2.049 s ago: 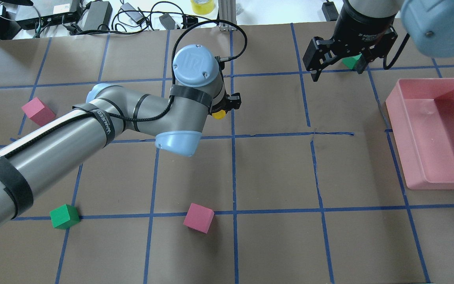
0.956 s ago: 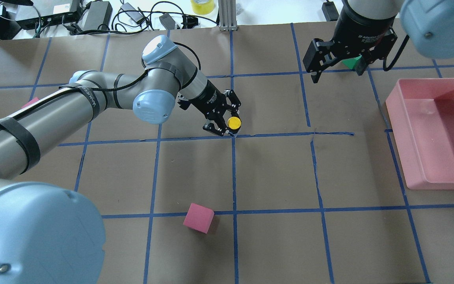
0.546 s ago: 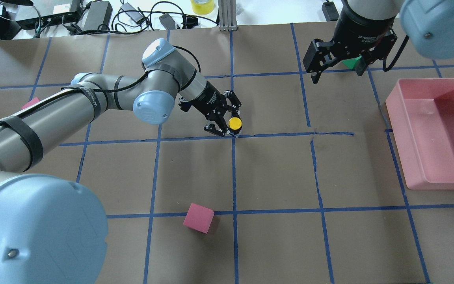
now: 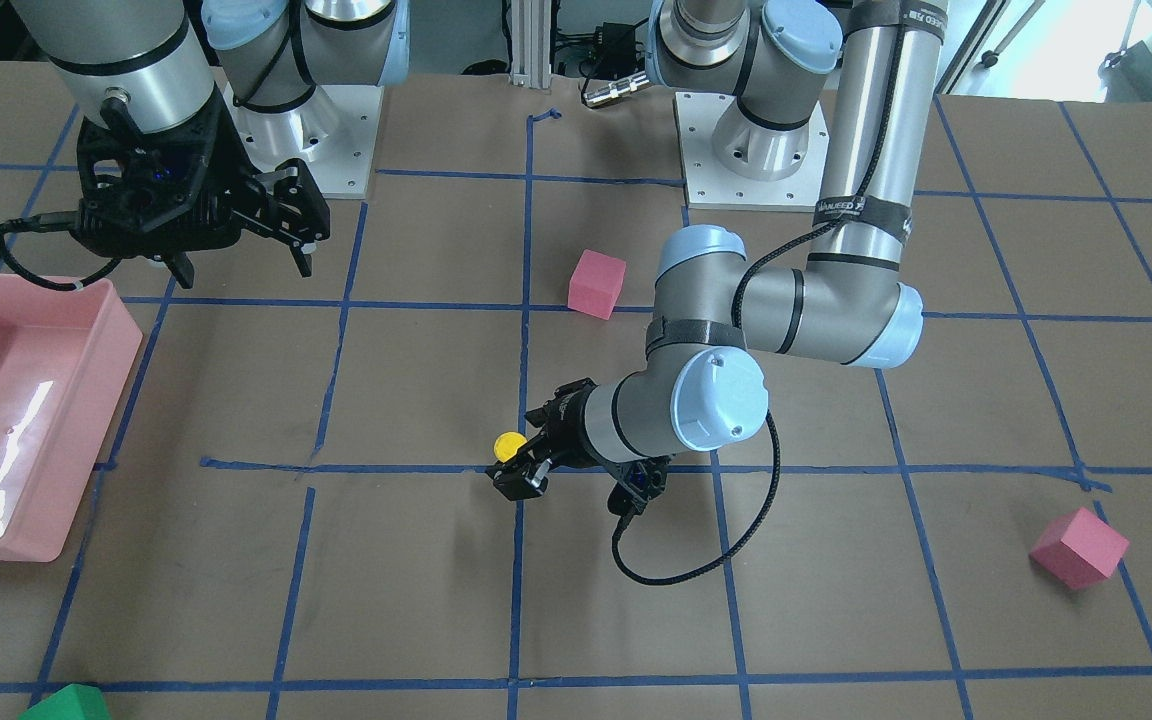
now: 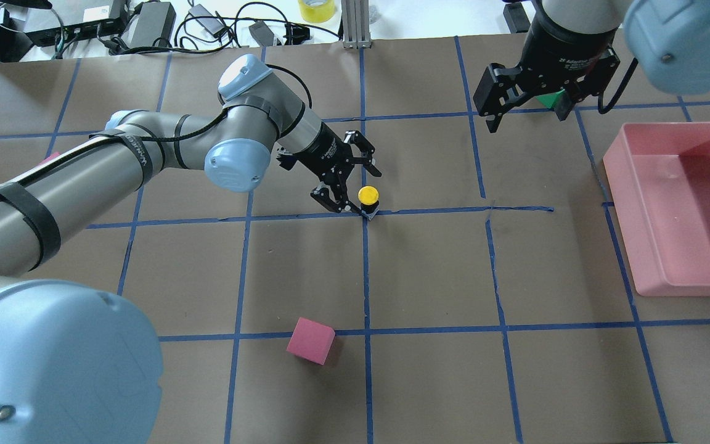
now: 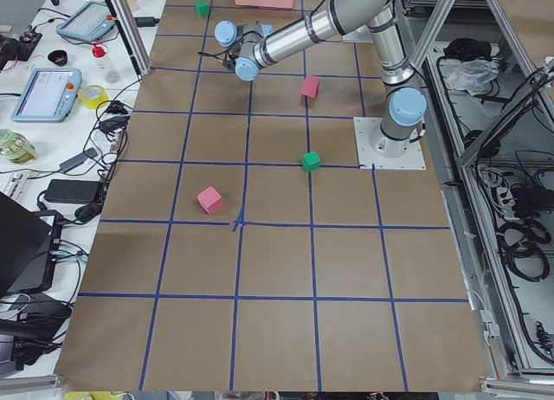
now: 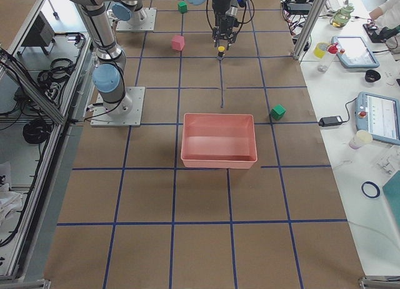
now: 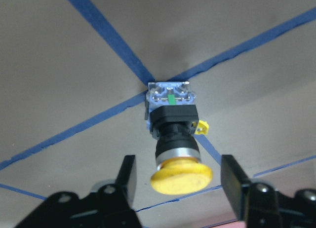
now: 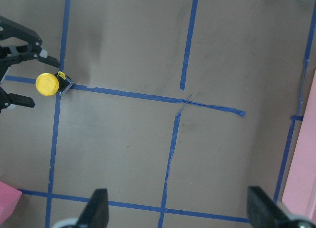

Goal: Align button upright

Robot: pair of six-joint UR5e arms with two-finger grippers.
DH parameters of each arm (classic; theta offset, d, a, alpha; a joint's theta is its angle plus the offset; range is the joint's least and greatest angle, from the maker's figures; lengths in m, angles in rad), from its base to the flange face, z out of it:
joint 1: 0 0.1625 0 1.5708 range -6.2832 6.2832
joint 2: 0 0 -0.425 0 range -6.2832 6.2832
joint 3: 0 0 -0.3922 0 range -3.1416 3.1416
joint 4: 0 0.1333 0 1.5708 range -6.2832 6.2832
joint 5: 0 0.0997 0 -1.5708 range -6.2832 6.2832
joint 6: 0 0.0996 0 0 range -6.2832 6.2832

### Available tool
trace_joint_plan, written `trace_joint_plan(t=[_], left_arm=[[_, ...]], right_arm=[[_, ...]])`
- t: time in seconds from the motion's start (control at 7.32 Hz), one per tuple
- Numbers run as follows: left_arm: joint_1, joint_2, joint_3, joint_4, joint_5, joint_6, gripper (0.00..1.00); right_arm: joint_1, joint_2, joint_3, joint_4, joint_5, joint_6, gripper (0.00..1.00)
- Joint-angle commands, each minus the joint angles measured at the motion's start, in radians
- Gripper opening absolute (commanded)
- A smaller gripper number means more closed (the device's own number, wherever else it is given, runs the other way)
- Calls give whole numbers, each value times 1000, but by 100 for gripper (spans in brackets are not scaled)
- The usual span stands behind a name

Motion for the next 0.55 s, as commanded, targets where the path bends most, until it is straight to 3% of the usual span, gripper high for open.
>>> trace_joint_plan(t=[0.0, 0.41], left_arm=[[18, 78, 8, -4, 86, 33, 98], [11, 289, 16, -138, 188, 179, 96]], right_arm=[[0, -1, 1, -2, 0, -2, 100], [0, -1, 2, -8, 0, -2, 100]])
